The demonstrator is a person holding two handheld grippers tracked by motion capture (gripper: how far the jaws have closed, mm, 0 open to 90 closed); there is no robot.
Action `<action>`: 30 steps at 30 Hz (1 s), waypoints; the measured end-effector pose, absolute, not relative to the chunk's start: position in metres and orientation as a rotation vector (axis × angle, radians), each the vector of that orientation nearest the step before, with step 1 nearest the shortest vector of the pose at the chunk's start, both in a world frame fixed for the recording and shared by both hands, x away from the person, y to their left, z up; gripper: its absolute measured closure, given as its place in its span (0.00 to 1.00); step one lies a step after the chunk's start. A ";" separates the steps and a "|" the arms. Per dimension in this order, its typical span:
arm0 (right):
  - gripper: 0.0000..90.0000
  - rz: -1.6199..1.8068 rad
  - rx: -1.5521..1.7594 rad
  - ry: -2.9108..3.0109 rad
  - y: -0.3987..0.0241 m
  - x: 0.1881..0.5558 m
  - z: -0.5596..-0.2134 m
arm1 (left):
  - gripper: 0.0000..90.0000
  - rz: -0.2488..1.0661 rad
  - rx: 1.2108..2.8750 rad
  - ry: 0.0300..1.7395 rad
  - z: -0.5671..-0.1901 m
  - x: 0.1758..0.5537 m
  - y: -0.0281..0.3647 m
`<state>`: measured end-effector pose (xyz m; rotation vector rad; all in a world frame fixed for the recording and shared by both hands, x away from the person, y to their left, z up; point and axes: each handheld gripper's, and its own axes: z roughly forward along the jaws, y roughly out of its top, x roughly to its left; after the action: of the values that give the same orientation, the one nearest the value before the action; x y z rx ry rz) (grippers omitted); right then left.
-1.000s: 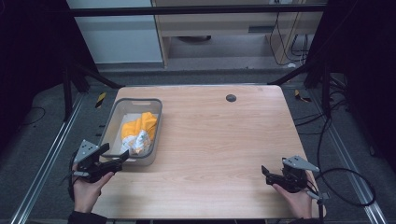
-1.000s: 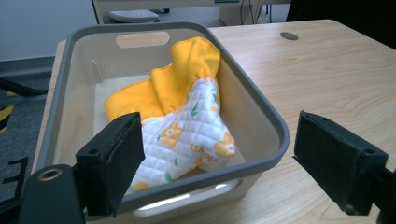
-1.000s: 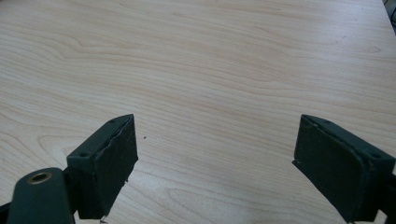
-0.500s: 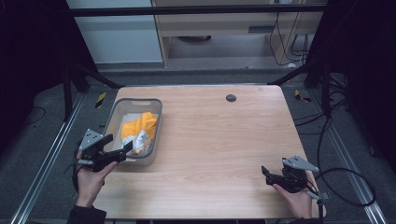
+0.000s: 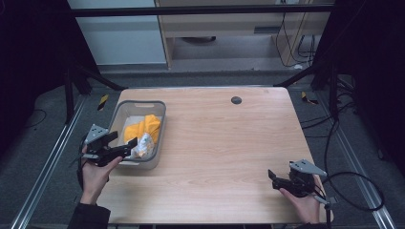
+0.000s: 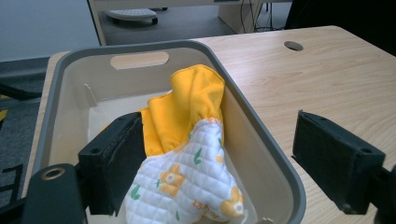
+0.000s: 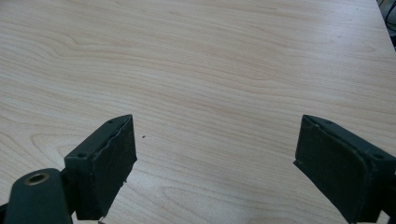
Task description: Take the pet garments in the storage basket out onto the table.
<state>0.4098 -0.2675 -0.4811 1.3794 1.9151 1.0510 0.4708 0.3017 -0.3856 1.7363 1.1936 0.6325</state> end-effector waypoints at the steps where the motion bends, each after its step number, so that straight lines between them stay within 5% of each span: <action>1: 0.14 1.050 1.379 1.915 -0.268 0.410 -0.481 | 0.18 0.635 1.739 1.194 -0.385 0.472 0.301; 30: 0.14 1.026 1.388 1.927 -0.268 0.412 -0.483 | 0.20 0.565 1.902 1.240 -0.381 0.505 0.298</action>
<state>0.4120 -0.2684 -0.4827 1.3878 1.9267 1.0262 0.5053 0.2978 -0.3807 1.9021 1.2396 0.5649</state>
